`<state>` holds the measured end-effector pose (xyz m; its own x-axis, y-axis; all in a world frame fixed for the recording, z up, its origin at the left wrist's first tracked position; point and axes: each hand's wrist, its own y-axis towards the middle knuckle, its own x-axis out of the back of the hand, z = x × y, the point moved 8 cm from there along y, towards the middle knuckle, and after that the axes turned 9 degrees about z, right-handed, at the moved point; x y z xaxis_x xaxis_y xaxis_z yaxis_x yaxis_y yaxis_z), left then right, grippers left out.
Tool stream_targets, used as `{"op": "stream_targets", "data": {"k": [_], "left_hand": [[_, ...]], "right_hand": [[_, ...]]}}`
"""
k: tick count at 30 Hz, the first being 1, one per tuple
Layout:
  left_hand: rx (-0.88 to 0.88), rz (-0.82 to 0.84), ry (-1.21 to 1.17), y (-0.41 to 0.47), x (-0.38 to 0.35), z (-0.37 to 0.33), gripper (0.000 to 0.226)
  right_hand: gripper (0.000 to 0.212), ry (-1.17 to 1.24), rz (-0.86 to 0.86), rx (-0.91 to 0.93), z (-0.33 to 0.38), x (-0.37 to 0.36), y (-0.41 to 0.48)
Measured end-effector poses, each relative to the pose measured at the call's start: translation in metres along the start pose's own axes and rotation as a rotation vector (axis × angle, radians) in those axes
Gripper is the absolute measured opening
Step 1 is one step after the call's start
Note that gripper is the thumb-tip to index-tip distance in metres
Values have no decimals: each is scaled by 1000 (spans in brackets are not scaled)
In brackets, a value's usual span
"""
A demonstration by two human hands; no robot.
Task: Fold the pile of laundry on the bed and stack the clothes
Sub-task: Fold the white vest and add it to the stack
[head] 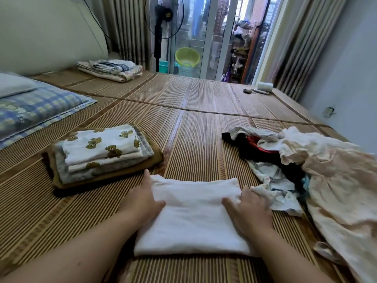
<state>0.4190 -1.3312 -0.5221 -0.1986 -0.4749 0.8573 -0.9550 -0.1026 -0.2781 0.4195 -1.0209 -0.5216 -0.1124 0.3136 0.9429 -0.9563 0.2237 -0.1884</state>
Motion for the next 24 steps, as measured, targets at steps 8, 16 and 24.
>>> {"op": "stream_targets", "data": {"k": [8, 16, 24], "left_hand": [[152, 41, -283, -19, 11, 16, 86], [-4, 221, -849, -21, -8, 0, 64], [-66, 191, -741, -28, -12, -7, 54]], "right_hand": [[47, 330, 156, -135, 20, 13, -1], [86, 552, 227, -99, 16, 18, -5], [79, 571, 198, 14, 24, 19, -7]]}}
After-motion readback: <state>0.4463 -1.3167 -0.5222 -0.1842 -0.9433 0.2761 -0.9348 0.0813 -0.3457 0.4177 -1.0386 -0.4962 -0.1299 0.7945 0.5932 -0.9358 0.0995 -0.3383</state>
